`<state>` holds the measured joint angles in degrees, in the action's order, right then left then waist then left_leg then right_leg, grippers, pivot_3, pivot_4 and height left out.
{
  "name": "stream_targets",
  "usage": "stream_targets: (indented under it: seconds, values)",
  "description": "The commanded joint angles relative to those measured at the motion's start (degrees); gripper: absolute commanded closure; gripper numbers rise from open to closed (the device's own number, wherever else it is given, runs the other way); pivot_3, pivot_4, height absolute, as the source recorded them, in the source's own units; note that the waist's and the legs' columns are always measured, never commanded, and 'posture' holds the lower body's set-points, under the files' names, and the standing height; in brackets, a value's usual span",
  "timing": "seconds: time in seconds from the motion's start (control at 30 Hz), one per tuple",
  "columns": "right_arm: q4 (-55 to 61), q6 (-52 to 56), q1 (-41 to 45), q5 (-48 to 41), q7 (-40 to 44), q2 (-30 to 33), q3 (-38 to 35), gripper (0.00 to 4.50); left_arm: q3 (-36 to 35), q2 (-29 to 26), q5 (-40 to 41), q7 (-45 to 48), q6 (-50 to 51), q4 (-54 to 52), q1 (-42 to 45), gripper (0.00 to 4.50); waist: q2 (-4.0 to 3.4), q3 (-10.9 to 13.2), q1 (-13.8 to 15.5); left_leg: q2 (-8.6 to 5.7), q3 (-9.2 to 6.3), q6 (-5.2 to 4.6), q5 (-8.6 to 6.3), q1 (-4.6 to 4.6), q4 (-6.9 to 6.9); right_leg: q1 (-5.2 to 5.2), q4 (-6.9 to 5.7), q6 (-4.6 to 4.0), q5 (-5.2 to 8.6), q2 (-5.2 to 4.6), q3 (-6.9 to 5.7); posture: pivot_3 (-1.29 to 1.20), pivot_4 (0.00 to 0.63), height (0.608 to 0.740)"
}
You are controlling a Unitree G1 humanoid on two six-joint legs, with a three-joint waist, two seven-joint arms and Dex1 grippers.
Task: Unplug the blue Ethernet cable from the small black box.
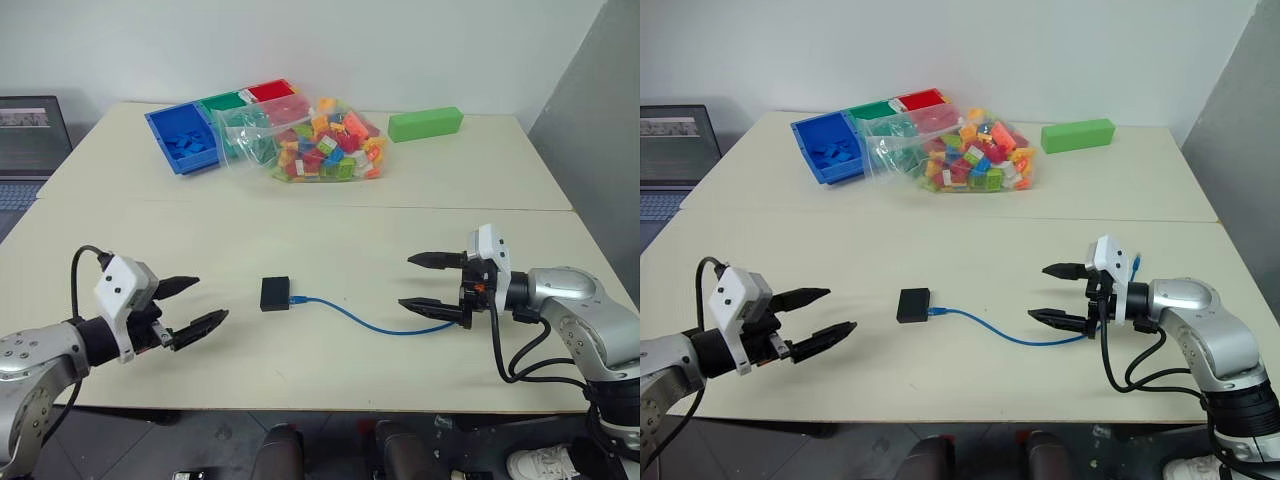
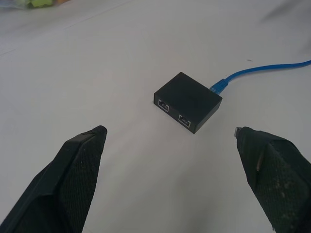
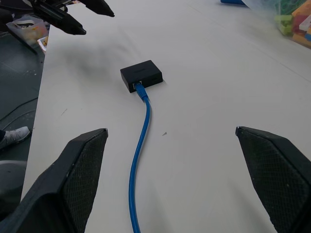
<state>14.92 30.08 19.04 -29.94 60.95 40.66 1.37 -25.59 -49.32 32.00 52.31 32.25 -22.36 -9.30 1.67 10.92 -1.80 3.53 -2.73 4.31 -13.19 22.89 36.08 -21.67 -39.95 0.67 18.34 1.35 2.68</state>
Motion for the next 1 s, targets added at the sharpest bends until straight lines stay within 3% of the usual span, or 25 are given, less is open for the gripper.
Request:
stream_targets:
  seconds: [0.03, 0.47, 0.6, 0.87, 1.0]
  values:
    - [2.2, -0.5, -0.1, -0.4, 0.0, 0.8, -1.2, 0.03, -0.3, -0.6, 0.7, 0.8, -0.4, -0.4, 0.8, 0.00, 0.00, 0.0, 0.0, 0.00, 0.00, 0.00, 0.00, 0.00, 0.00, 0.00, 0.00, 0.00, 0.00, 0.00, 0.00, 0.00, 0.150, 0.740]
    - [2.1, -0.6, 0.5, 0.1, 0.2, 1.1, -0.7, 0.03, -0.6, -1.2, -0.1, 2.3, -1.0, -1.2, -1.4, 0.00, -0.01, 0.0, 0.0, 0.01, 0.01, 0.00, 0.00, 0.00, 0.00, -0.02, 0.00, 0.00, 0.00, 0.00, 0.01, 0.00, 0.150, 0.740]
    - [2.7, -0.2, 1.7, 0.7, -0.3, -0.1, 1.6, 0.03, -2.5, -2.5, 0.5, 6.2, -3.1, 2.9, -0.6, 0.00, -0.01, 0.0, 0.0, 0.01, 0.01, 0.00, 0.00, 0.00, -0.01, -0.03, 0.00, 0.00, 0.00, 0.00, 0.00, 0.00, 0.150, 0.740]
    - [-3.0, -5.8, 8.0, 12.4, -4.2, -10.1, 15.7, 0.03, -1.8, -8.3, -1.8, 15.5, -7.4, 4.2, -3.7, 0.00, -0.17, 0.1, -0.5, 0.10, 0.04, 0.00, 0.00, 0.02, -0.05, -0.15, -0.03, -0.12, 0.07, 0.13, 0.03, 0.00, 0.150, 0.740]
    - [-13.4, -11.7, 14.1, 19.5, -5.6, -19.0, 23.6, 0.03, -1.0, -9.1, -3.8, 17.7, -10.0, 3.3, -4.9, 0.00, -0.16, 0.1, -0.4, 0.10, 0.06, 0.00, 0.00, 0.07, -0.04, -0.22, -0.04, -0.13, 0.07, 0.14, 0.04, 0.00, 0.150, 0.740]
